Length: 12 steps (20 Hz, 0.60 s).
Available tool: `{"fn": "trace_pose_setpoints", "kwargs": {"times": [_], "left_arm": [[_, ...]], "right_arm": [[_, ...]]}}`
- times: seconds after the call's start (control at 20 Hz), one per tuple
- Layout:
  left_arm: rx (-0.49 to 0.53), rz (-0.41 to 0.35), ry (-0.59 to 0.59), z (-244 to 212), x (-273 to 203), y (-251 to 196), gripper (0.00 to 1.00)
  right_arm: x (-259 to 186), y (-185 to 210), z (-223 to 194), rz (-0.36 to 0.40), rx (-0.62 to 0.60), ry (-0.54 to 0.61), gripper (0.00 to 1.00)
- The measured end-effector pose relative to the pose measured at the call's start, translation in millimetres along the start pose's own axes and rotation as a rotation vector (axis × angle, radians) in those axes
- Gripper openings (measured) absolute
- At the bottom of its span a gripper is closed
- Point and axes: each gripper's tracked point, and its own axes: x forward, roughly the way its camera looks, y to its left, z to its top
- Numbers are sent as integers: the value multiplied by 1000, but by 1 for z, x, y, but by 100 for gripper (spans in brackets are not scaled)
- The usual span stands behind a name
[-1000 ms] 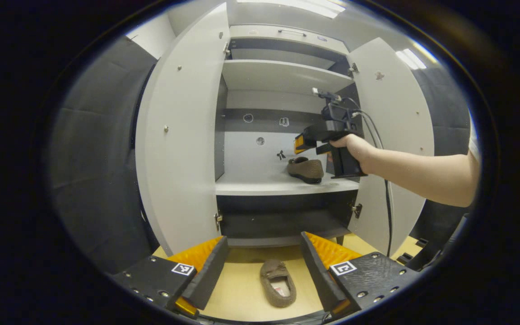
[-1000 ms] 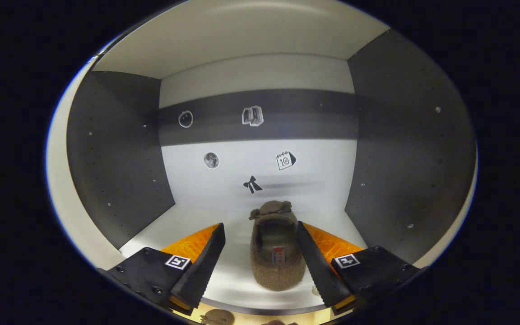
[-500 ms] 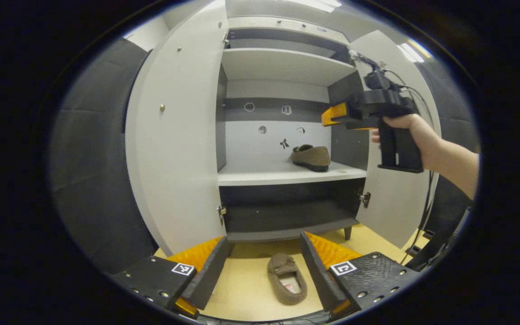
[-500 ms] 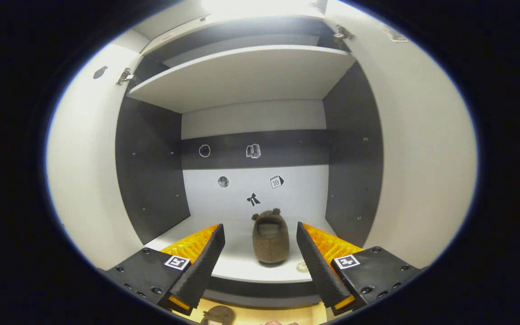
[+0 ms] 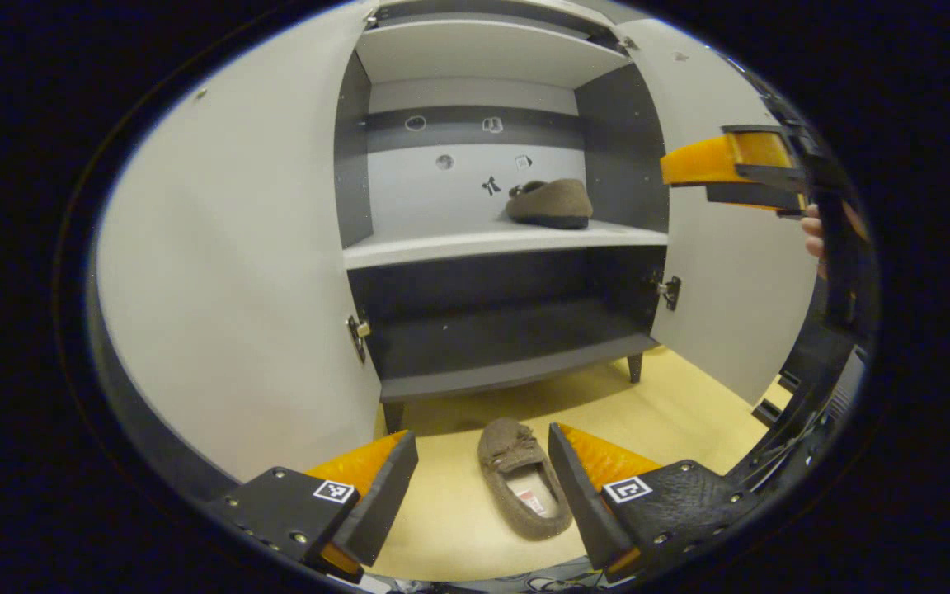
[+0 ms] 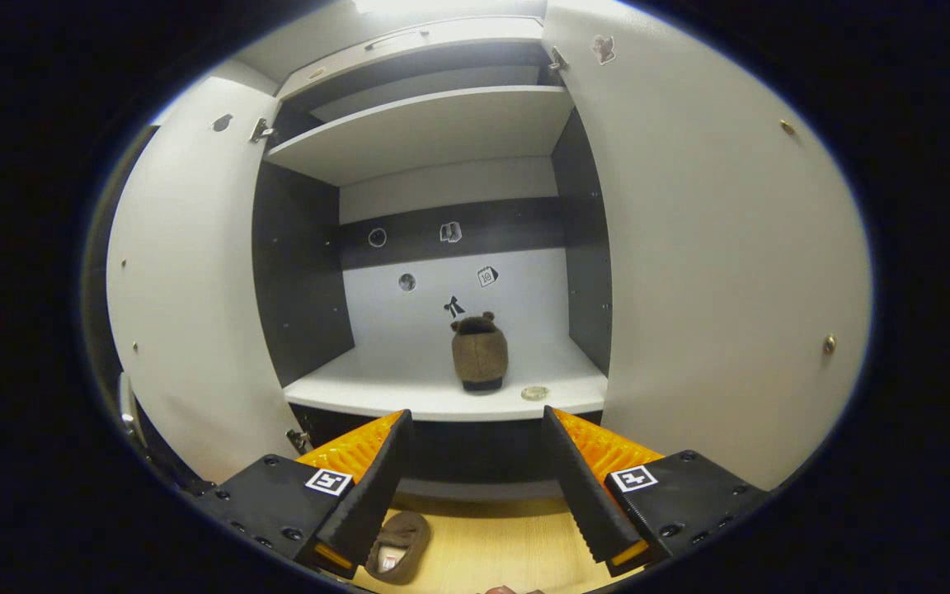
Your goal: Grab one shoe with the right hand and put it into the shoe cabinet, grab the other shoe with the left hand and put it into the shoe cabinet; then close the right door with the right hand and the left door with the left hand.
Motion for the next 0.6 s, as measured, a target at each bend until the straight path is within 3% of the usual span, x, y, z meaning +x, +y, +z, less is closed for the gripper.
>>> {"fn": "trace_pose_setpoints", "kwargs": {"times": [0.05,0.15,0.6], "left_arm": [[-6,-5,33,-11,8,-2,97],[-6,-10,94,-27,24,-2,93],[4,-47,360,-108,82,2,93]], "right_arm": [[-7,-2,-6,-8,-9,9,98],[-22,-5,-17,-18,-5,25,98],[-104,-39,-70,-92,20,116,98]]}}
